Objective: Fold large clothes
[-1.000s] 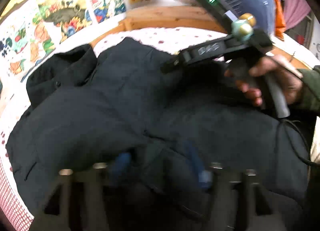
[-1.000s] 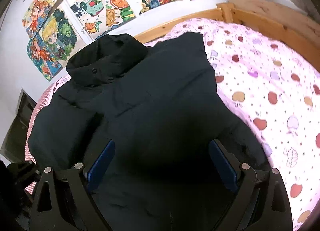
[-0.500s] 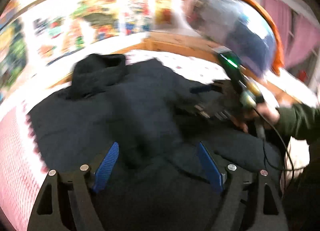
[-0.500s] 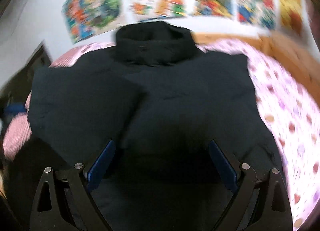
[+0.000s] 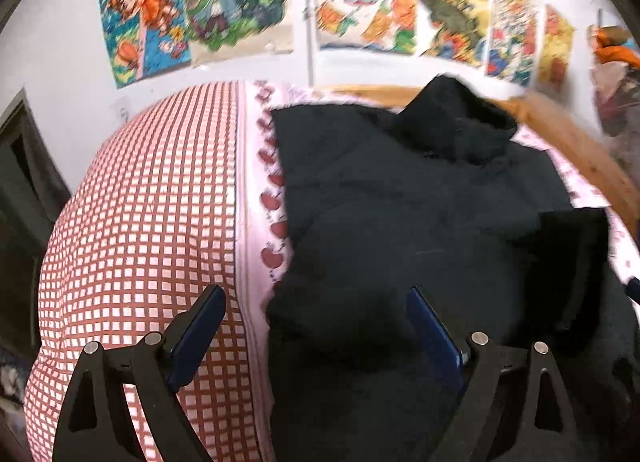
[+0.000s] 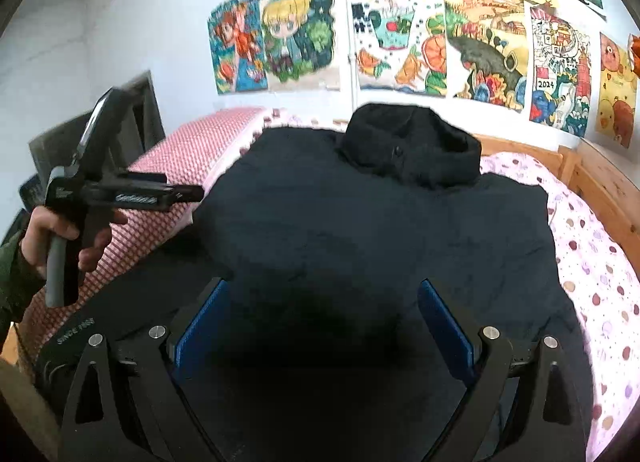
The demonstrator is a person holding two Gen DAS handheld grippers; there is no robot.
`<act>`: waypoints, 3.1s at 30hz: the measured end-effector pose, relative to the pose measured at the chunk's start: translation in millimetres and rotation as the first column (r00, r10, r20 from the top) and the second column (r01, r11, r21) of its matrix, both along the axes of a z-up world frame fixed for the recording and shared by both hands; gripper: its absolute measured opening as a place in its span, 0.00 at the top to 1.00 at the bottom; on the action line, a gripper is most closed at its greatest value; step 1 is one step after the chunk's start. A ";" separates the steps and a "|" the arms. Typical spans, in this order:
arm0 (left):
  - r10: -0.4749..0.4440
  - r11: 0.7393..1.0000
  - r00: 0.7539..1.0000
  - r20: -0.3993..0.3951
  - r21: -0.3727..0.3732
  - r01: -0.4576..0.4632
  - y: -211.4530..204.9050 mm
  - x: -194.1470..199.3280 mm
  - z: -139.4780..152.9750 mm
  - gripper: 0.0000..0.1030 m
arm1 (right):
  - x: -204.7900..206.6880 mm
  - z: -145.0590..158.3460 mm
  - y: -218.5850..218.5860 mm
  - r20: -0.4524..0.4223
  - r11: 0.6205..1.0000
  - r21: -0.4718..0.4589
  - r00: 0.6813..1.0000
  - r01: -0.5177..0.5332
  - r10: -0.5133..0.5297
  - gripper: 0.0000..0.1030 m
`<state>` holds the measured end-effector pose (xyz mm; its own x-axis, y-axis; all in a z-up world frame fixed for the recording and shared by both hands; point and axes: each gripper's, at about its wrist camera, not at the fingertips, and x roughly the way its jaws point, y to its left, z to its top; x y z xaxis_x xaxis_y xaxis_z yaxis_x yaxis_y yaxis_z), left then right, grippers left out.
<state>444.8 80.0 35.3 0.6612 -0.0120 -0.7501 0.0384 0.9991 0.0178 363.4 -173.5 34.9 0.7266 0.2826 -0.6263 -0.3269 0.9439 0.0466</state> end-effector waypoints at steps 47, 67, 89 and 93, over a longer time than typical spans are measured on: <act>-0.016 1.000 0.999 0.029 0.017 0.015 -39.8 22.3 -7.3 0.11 | 84.5 11.8 -158.1 -0.108 0.950 0.141 0.958 0.277 -0.264 0.86; -0.167 0.986 0.985 0.032 0.004 0.167 -97.9 56.4 -10.7 0.11 | 130.9 -21.3 -156.5 -0.177 0.965 -0.075 0.950 0.249 -0.259 0.45; -0.198 0.979 0.980 -0.024 0.052 0.199 -105.8 70.9 -53.0 0.08 | 136.7 -69.9 -153.2 -0.244 0.978 -0.004 0.948 0.209 -0.203 0.46; -0.204 0.979 0.977 0.060 0.018 0.203 -93.2 80.5 -25.3 0.08 | 140.3 -39.6 -167.1 -0.196 0.975 0.056 0.960 0.215 -0.201 0.39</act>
<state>525.3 -13.2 10.0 0.6906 -0.1423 -0.7091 0.2394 0.9702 0.0385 503.6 -340.6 -4.7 0.6456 0.1899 -0.7397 -0.1020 0.9813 0.1630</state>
